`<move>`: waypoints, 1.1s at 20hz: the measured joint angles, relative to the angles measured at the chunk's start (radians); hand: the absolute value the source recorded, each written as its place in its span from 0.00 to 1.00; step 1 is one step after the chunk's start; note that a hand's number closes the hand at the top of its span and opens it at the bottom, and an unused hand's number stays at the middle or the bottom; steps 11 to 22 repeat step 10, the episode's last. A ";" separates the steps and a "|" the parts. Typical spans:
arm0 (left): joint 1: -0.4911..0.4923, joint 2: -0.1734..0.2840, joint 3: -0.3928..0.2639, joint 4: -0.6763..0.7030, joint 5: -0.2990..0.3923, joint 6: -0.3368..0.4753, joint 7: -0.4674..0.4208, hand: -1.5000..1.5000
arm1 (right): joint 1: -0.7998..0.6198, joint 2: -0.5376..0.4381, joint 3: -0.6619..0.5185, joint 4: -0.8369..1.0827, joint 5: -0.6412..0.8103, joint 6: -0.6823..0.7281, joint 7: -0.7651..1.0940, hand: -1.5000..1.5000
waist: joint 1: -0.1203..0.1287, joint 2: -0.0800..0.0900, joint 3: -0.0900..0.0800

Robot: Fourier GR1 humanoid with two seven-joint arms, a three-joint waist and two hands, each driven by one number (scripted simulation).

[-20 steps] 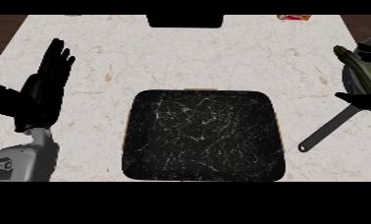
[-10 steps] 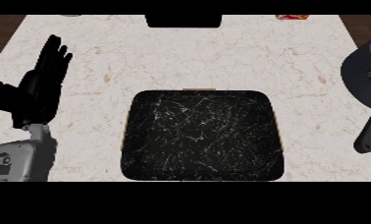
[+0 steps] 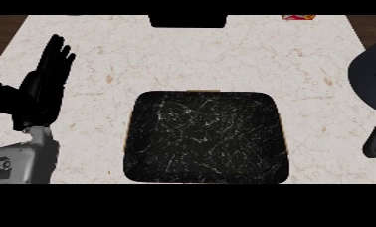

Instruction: Pick the squash from the tray and place it in the pot

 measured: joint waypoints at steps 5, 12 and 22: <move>0.004 0.006 0.009 0.009 0.004 -0.011 -0.013 0.50 | 0.026 -0.076 0.009 0.044 -0.012 0.028 -0.003 0.00 | 0.000 0.001 0.001; 0.017 -0.004 0.004 0.006 0.003 -0.012 -0.025 0.50 | 0.054 -0.102 0.021 0.065 -0.019 0.029 -0.025 0.00 | 0.002 0.002 0.002; 0.017 -0.004 0.004 0.006 0.003 -0.012 -0.025 0.50 | 0.054 -0.102 0.021 0.065 -0.019 0.029 -0.025 0.00 | 0.002 0.002 0.002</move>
